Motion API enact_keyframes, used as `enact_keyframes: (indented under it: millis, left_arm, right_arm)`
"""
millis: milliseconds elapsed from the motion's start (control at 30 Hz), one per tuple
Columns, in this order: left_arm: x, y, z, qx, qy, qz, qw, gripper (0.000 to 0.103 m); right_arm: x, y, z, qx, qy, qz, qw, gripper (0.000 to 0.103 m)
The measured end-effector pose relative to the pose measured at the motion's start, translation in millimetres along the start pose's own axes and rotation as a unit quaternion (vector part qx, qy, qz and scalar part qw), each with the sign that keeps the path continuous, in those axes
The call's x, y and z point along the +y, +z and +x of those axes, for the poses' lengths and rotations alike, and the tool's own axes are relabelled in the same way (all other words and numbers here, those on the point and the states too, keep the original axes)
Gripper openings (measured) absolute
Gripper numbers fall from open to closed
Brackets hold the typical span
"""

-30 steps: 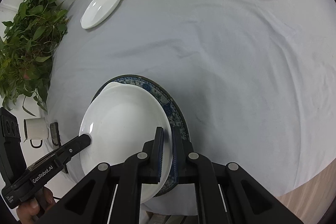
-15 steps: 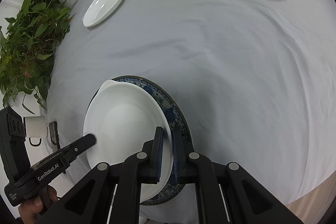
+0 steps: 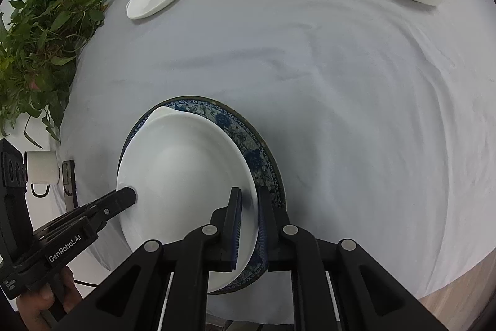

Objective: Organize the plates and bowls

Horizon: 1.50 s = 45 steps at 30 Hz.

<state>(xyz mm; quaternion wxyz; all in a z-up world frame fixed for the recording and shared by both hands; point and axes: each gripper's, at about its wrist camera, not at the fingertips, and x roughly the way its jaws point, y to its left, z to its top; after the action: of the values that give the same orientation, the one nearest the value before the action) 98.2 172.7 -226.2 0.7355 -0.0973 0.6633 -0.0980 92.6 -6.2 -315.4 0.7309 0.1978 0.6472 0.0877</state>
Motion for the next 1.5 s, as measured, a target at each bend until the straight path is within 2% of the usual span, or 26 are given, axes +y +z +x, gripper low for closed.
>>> enact_keyframes:
  millis: [100,167,233,433,500,567,600,633,667,700,733,767,933,1167,1267,1500]
  left_arm:
    - [1.2,-0.6,-0.8,0.000,0.000,-0.006,1.0000,0.008]
    - [3.1,-1.4,-3.0,-0.001,0.003,-0.010,0.9999,0.008]
    - [7.0,-2.4,-6.4,-0.003,0.002,-0.019,0.9998,0.008]
    - [9.3,-6.0,-16.7,-0.008,0.011,-0.019,0.9997,0.010]
    - [10.5,-7.1,-25.6,-0.022,0.023,-0.024,0.9992,0.010]
    - [13.7,-9.8,-46.4,-0.065,0.042,-0.033,0.9964,0.010]
    - [13.1,-11.1,-60.2,-0.090,0.060,-0.032,0.9936,0.016]
    - [11.6,-11.8,-71.1,-0.105,0.075,-0.029,0.9912,0.037]
    - [9.7,-13.1,-82.3,-0.117,0.092,-0.026,0.9885,0.053]
    - [7.9,-15.2,-94.6,-0.132,0.107,-0.027,0.9851,0.083]
    - [6.6,-17.0,-105.4,-0.148,0.115,-0.029,0.9818,0.087]
    - [3.7,-18.6,-117.3,-0.162,0.115,-0.026,0.9797,0.087]
    - [-21.5,-21.2,-154.5,-0.180,0.117,0.004,0.9767,0.087]
    - [-73.2,-22.8,-203.0,-0.224,0.104,0.036,0.9683,0.087]
    - [-93.1,-16.0,-225.9,-0.236,0.107,0.055,0.9642,0.087]
    - [-124.5,15.7,-272.5,-0.262,0.075,0.088,0.9580,0.087]
  right_arm:
    - [-1.5,0.6,-0.8,0.004,0.006,-0.004,1.000,0.016]
    - [0.0,0.3,-2.9,0.004,0.008,-0.007,1.000,0.023]
    - [0.8,0.0,-6.1,0.003,0.008,-0.011,1.000,0.034]
    - [2.4,0.5,-17.4,-0.009,0.002,-0.025,1.000,0.036]
    - [1.7,2.3,-20.7,-0.009,0.000,-0.028,1.000,0.036]
    - [0.5,3.0,-28.1,-0.009,-0.007,-0.036,0.999,0.043]
    - [-0.7,3.0,-32.4,-0.009,-0.007,-0.038,0.999,0.058]
    - [-3.6,3.2,-39.9,-0.012,-0.005,-0.038,0.999,0.079]
    - [-5.3,3.5,-47.2,-0.018,-0.005,-0.039,0.999,0.087]
    - [-7.2,3.9,-57.1,-0.025,-0.010,-0.043,0.999,0.099]
    - [-8.6,4.7,-67.9,-0.032,-0.013,-0.050,0.998,0.103]
    - [-8.5,6.5,-76.8,-0.037,-0.018,-0.056,0.998,0.103]
    - [-17.5,13.8,-143.1,-0.087,-0.042,-0.085,0.992,0.103]
    - [-31.8,15.1,-235.3,-0.158,-0.048,-0.112,0.980,0.103]
    - [-36.3,17.1,-272.6,-0.184,-0.038,-0.112,0.976,0.103]
    - [-30.5,37.0,-352.8,-0.239,-0.011,-0.130,0.962,0.103]
